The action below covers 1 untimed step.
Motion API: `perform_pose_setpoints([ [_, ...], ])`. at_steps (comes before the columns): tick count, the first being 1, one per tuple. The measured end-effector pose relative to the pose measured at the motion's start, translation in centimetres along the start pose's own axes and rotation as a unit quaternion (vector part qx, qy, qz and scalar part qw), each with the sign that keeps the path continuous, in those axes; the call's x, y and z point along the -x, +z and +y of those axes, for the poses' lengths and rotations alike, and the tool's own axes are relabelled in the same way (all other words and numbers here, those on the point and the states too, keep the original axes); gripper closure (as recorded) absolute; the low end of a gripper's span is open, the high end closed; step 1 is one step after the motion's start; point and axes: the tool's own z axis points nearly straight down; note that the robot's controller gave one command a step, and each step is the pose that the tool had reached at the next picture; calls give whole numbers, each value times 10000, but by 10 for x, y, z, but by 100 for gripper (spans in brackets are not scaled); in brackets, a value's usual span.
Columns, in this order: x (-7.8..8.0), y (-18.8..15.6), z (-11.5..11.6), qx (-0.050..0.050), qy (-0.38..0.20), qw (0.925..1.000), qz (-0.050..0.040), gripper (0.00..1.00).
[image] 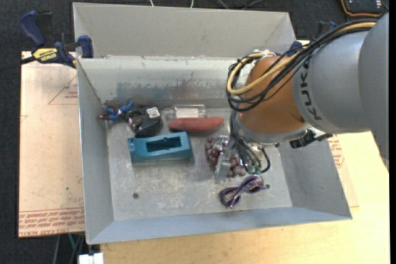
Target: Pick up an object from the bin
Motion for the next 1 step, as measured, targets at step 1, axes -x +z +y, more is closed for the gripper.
perform_pose_setpoints([
  [1, 24, -10, 12, 17, -5, 10000, -50, 100],
])
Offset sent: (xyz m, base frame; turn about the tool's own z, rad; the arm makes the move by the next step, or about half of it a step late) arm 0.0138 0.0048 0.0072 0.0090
